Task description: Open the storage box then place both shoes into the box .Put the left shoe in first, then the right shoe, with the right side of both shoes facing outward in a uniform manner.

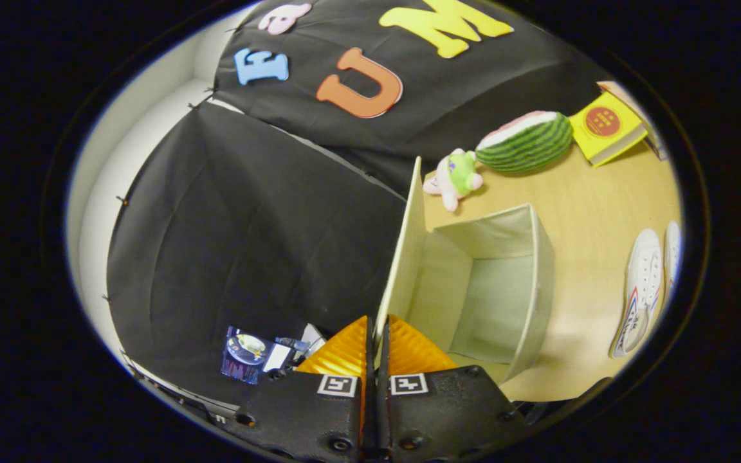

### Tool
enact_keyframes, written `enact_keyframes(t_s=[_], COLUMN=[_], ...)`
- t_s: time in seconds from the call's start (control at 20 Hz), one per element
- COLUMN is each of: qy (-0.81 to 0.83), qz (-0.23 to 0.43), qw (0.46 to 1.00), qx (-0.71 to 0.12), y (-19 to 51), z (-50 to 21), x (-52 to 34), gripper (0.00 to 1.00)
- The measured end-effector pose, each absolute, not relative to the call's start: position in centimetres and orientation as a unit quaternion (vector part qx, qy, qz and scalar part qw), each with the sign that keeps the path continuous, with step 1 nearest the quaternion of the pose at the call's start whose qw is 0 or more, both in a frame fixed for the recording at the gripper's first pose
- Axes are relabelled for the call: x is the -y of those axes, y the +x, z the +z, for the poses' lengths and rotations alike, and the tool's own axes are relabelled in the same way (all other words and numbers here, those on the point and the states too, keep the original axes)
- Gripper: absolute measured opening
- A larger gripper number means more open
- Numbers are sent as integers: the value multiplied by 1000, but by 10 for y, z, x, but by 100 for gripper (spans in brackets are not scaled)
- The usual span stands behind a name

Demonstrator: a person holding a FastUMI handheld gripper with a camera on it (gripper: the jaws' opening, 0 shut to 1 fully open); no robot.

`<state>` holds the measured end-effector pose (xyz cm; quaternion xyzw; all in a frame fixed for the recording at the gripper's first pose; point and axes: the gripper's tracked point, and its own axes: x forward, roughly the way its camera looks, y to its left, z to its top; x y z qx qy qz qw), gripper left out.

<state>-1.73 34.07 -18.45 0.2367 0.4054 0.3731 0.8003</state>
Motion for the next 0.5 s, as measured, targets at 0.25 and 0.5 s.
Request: enact_keyframes(t_s=[0.25, 0.5], qy=[150, 74], qz=[380, 375], qw=[834, 870], qx=[-371, -313], y=[-22, -21], z=[-178, -166], x=[-401, -432], gripper=[8, 28])
